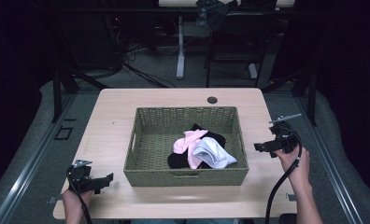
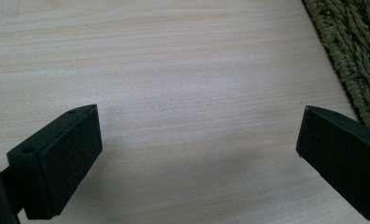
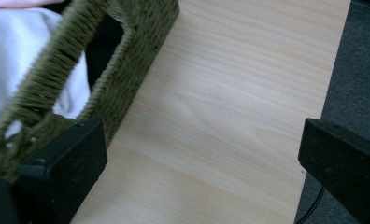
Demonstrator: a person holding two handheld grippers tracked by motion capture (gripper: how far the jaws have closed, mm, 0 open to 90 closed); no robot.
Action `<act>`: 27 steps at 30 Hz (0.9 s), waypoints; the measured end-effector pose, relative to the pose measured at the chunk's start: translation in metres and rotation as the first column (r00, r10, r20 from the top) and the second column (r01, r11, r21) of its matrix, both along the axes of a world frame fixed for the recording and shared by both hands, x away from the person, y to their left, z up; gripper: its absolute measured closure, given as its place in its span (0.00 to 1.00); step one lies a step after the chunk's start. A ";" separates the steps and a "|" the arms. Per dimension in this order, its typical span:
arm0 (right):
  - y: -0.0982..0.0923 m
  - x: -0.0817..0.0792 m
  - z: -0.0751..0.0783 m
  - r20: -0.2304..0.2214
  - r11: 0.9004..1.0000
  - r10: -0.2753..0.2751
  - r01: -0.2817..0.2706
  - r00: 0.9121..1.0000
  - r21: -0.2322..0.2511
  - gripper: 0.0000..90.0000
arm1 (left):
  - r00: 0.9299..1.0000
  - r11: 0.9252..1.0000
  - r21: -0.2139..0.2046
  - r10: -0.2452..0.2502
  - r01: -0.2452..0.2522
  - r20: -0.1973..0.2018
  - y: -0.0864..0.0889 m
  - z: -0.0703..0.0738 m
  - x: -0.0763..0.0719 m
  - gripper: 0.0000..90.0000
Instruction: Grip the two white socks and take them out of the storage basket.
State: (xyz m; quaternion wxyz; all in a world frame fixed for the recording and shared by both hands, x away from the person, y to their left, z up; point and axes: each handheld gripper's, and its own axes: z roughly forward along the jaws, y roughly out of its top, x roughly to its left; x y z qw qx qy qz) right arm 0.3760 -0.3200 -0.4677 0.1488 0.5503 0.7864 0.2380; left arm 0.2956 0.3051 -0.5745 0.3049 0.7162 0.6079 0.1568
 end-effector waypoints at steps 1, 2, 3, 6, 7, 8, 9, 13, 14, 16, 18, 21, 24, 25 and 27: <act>0.001 0.001 0.003 0.004 1.000 0.001 -0.001 1.000 -0.002 0.01 | 1.000 1.000 -0.002 0.004 -0.004 -0.003 0.000 0.000 0.000 0.01; 0.002 0.002 0.007 -0.006 1.000 0.006 -0.006 1.000 -0.013 0.01 | 1.000 1.000 -0.002 0.004 -0.004 -0.003 0.000 0.000 0.000 0.01; 0.004 0.003 0.011 -0.008 1.000 0.008 -0.008 1.000 -0.021 0.01 | 1.000 1.000 -0.010 0.008 -0.008 0.002 0.001 0.000 -0.001 0.01; 0.008 0.006 0.023 -0.002 0.999 0.023 -0.023 1.000 -0.027 0.01 | 1.000 1.000 -0.014 0.006 -0.006 0.005 0.001 0.001 -0.001 0.01; 0.008 0.006 0.023 -0.002 0.999 0.023 -0.023 1.000 -0.027 0.01 | 1.000 1.000 -0.014 0.006 -0.006 0.005 0.001 0.001 -0.001 0.01; 0.011 0.008 0.030 0.001 0.999 0.038 -0.038 0.999 -0.022 0.01 | 1.000 1.000 -0.010 0.002 -0.002 0.007 0.000 0.001 -0.001 0.01; 0.013 0.008 0.034 0.005 0.999 0.045 -0.045 0.999 -0.021 0.01 | 1.000 1.000 -0.011 0.000 0.000 0.007 0.000 0.001 -0.001 0.01; 0.023 0.010 0.048 0.008 0.997 0.073 -0.073 0.997 -0.013 0.01 | 1.000 1.000 -0.006 0.005 -0.005 0.009 0.000 0.002 0.000 0.01; 0.026 0.011 0.051 0.005 0.996 0.084 -0.084 0.996 -0.006 0.01 | 1.000 1.000 -0.004 0.005 -0.005 0.012 0.000 0.002 0.000 0.01; 0.033 0.012 0.058 0.004 0.994 0.107 -0.107 0.994 0.002 0.02 | 1.000 1.000 -0.008 0.006 -0.006 0.010 0.000 0.002 0.000 0.01; 0.042 0.014 0.063 0.000 0.991 0.136 -0.136 0.991 -0.005 0.02 | 1.000 1.000 -0.010 0.004 -0.003 0.007 0.000 0.001 0.000 0.01; 0.051 0.015 0.067 -0.009 0.986 0.168 -0.168 0.986 -0.015 0.02 | 1.000 1.000 -0.011 0.000 0.000 0.005 0.000 0.001 0.001 0.01; 0.070 0.019 0.071 -0.024 0.975 0.223 -0.223 0.975 -0.018 0.02 | 1.000 1.000 -0.011 -0.004 0.004 0.004 0.000 0.001 0.000 0.01; 0.070 0.019 0.071 -0.024 0.975 0.223 -0.223 0.975 -0.018 0.02 | 1.000 1.000 -0.011 -0.004 0.004 0.004 0.000 0.001 0.000 0.01; 0.087 0.021 0.071 -0.049 0.963 0.268 -0.268 0.962 -0.012 0.03 | 1.000 1.000 -0.012 -0.007 0.007 0.003 0.000 0.002 0.000 0.01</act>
